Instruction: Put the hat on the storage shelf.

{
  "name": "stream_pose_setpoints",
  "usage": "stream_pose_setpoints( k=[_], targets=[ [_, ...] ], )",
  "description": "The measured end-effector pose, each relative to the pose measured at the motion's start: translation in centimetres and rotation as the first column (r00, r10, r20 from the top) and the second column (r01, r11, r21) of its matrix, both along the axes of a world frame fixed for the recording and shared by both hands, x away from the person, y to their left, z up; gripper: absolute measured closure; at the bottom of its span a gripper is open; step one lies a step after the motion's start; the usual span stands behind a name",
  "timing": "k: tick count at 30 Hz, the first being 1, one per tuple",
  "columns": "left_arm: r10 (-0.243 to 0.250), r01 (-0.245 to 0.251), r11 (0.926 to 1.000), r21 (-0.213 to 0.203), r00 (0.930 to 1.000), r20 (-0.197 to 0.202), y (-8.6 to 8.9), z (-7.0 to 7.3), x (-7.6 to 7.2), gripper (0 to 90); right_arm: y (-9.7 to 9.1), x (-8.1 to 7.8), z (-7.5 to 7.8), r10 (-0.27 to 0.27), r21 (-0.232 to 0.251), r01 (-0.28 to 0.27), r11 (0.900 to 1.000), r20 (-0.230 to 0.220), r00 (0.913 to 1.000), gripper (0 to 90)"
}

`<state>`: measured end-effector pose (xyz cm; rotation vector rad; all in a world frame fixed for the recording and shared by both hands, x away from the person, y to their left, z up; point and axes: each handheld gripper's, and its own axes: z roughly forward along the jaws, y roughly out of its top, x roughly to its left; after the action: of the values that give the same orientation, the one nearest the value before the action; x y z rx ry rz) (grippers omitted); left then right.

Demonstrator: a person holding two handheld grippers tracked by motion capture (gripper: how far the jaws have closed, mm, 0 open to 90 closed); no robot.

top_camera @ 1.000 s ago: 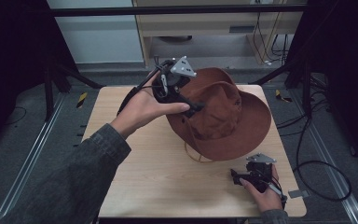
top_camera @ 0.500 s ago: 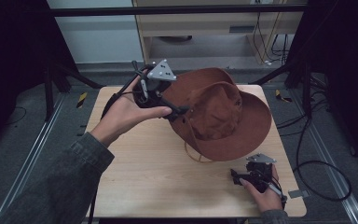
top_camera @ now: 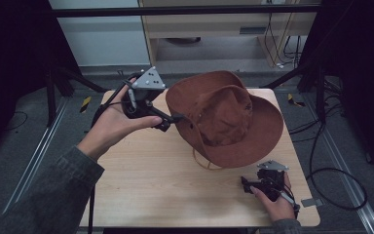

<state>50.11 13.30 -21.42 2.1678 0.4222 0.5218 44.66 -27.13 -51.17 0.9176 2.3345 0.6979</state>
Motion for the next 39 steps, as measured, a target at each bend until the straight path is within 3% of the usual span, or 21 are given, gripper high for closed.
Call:
stream_pose_setpoints(
  k=[4,14,21,23,31,35,36,39],
  targets=[
    [0.021,-0.021,0.9993,-0.032,0.9998,-0.005,1.7,-0.7,-0.7,3.2,0.0,0.0,0.0,0.001,0.000,-0.001,1.0000,-0.001,1.0000,0.8],
    [0.062,-0.062,0.9974,-0.037,0.9980,-0.012,5.4,-2.9,-2.3,2.9,0.0,0.0,0.0,-0.001,0.000,0.001,1.0000,-0.002,1.0000,0.7],
    [0.097,-0.101,0.9927,-0.066,0.9936,-0.056,7.6,-7.1,-3.2,3.2,0.0,0.0,0.0,0.001,0.000,-0.001,1.0000,-0.004,1.0000,0.8],
    [0.122,-0.125,0.9910,-0.049,0.9903,-0.067,8.1,-8.3,-3.4,3.6,0.0,0.0,0.0,0.000,0.000,0.000,1.0000,-0.003,1.0000,0.8],
    [0.207,-0.211,0.9773,-0.020,0.9700,-0.128,10.3,-12.9,-2.2,4.5,0.0,0.0,0.0,-0.002,-0.002,0.002,1.0000,-0.003,1.0000,0.7],
    [0.280,-0.284,0.9587,-0.005,0.9476,-0.154,11.8,-16.1,-0.9,4.9,0.0,0.0,0.0,-0.001,-0.002,0.001,1.0000,-0.003,1.0000,0.7],
    [0.280,-0.284,0.9587,-0.005,0.9476,-0.154,11.8,-16.1,-0.9,4.9,0.0,0.0,0.0,-0.001,-0.002,0.001,1.0000,-0.003,1.0000,0.7],
    [0.318,-0.319,0.9475,0.018,0.9344,-0.161,12.6,-18.0,-0.4,4.9,0.0,0.0,0.0,-0.002,-0.002,0.002,1.0000,-0.003,1.0000,0.7]
  ],
)
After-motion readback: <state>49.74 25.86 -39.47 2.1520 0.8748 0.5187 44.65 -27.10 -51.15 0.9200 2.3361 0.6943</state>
